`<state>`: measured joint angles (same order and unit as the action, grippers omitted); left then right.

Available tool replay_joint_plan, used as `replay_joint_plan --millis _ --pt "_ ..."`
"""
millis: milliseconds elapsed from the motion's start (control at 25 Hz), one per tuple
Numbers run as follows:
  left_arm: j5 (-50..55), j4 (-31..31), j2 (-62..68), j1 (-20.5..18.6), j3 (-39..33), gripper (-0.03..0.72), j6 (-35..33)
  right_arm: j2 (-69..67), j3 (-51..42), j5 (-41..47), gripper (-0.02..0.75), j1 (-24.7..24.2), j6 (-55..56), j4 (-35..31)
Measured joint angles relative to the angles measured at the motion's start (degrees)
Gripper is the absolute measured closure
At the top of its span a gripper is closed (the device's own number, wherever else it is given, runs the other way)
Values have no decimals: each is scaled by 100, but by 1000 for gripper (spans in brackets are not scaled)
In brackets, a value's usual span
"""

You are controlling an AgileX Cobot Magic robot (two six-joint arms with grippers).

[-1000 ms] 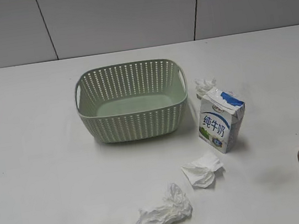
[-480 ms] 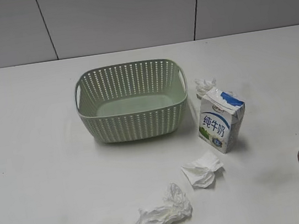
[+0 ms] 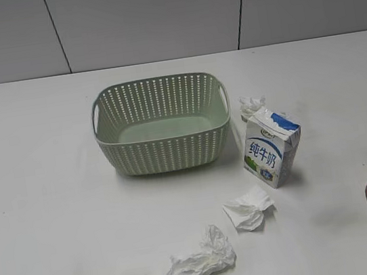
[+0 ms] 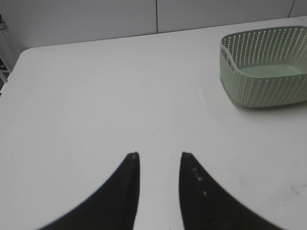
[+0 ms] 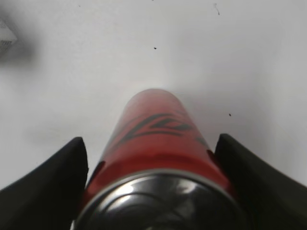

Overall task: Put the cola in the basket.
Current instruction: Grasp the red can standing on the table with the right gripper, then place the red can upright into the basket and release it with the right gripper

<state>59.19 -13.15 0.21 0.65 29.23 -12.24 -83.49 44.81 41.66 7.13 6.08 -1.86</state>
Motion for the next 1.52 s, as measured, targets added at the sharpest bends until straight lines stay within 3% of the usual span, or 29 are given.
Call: replay_joint_plan --millis 120,560,1040,1280,1520 --pt "0 0 0 0 0 460 0 0 0 65 218 0 0 10" --pt "0 0 0 0 0 460 0 -30 240 658 218 0 -6 118" --pt "0 0 0 0 0 460 0 -37 2455 1495 219 89 -774 127" --pt "0 0 0 0 0 460 0 -553 3670 1901 219 606 -891 127" --pt "0 0 0 0 0 460 0 -1755 5014 2156 219 1475 -903 116"
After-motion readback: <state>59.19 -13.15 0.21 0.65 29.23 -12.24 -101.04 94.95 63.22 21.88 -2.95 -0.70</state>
